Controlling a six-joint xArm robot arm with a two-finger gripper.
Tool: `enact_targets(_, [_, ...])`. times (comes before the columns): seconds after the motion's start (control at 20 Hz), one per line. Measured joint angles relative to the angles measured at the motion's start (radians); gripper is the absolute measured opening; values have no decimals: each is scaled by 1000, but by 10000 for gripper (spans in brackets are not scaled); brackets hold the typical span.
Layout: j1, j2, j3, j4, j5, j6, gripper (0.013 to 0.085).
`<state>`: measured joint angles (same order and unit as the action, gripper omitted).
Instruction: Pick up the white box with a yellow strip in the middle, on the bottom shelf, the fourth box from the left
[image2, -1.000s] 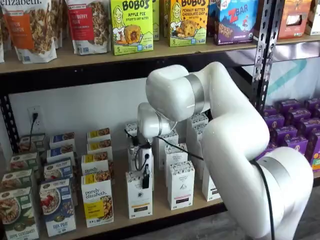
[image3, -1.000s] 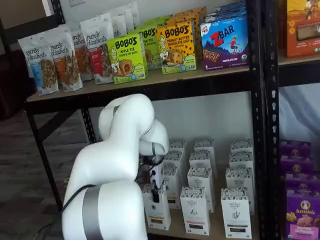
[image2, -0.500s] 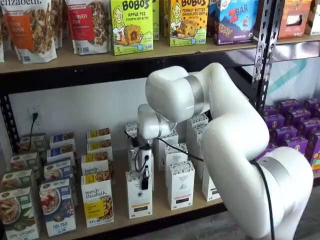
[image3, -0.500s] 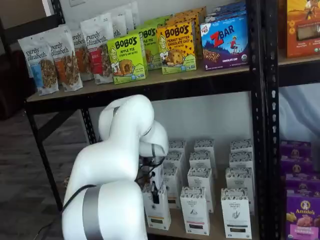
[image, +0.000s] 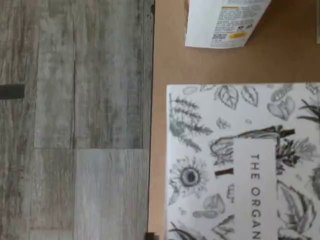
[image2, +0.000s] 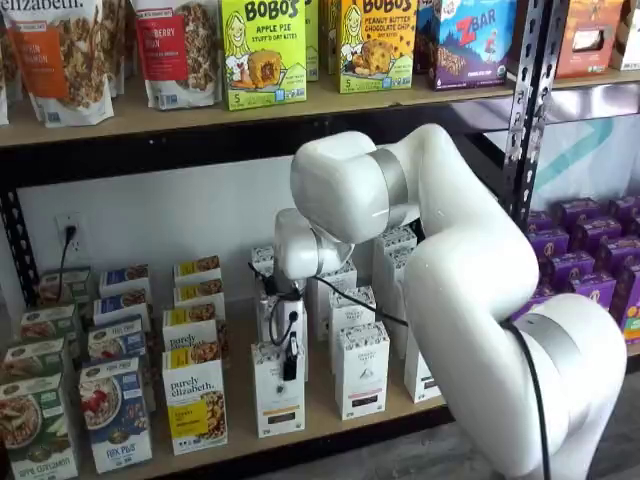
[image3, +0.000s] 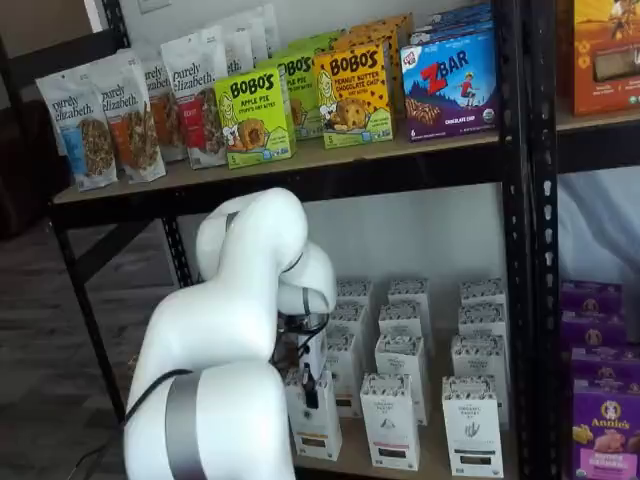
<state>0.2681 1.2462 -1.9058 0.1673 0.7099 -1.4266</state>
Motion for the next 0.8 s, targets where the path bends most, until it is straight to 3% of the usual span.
enact_targets(0.05, [0,0,-1,2,2,-1,650])
enact_targets(0.25, [2,-5,5,9,3,-5,530])
enact_targets(0.8, [1,-49,64,-8,-18,6,530])
